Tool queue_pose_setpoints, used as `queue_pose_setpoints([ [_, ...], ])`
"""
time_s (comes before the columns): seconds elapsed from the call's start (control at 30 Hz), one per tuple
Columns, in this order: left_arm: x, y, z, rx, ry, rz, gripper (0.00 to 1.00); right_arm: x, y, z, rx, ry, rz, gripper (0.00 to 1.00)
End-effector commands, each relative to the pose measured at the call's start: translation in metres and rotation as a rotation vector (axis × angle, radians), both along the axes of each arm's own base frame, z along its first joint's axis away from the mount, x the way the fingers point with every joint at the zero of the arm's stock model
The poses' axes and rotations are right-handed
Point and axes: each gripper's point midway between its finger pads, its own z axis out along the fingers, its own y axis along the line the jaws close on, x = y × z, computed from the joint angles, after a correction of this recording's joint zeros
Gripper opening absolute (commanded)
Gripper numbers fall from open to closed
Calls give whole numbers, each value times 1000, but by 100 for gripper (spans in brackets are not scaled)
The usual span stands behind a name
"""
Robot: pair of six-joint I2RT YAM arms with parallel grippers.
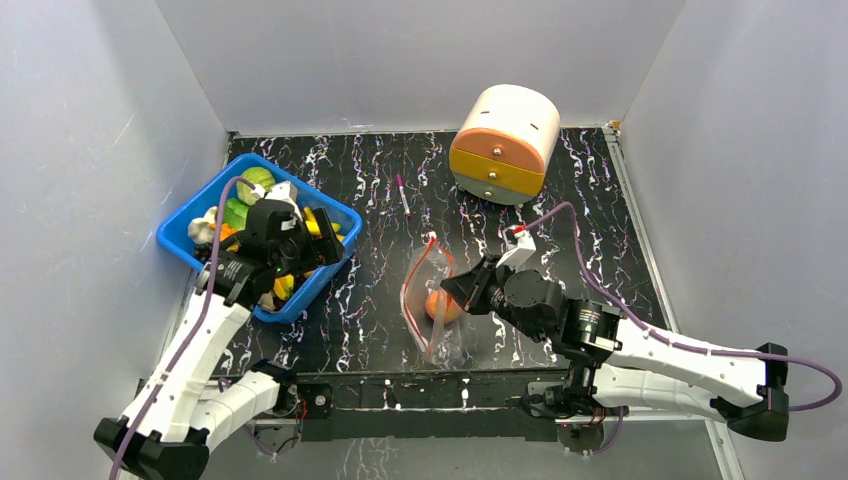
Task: Place the food in the zip-top bag and seal the zipper
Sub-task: Pick up the fake vegetable from the bin.
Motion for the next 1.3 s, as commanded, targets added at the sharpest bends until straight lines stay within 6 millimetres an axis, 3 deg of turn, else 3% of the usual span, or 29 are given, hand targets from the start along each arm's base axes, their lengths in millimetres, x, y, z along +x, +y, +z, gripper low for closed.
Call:
queue_pose_setpoints([
  [0.0,2,52,-28,241,78,211,85,4,-4,-1,16,-3,-35,0],
  [0.13,6,67,-32,326,102,268,76,5,-1,-2,-3,-5,-28,0],
  [0.37,14,108,-21,508,10,406,72,3,-4,-5,-12,-2,-25,0],
  [0.57,24,120,-29,514,-21,512,68,3,-9,-3,4,-7,-35,0],
  [0.7,28,145,-24,536,-19,624,74,2,-11,2,-6,-11,-33,0],
  [0.87,36,160,-17,527,-53,712,75,1,-13,5,-9,-11,-32,0],
  [1.27,23,189,-61,557,67,773,87,2,-22,17,-28,-31,-48,0],
])
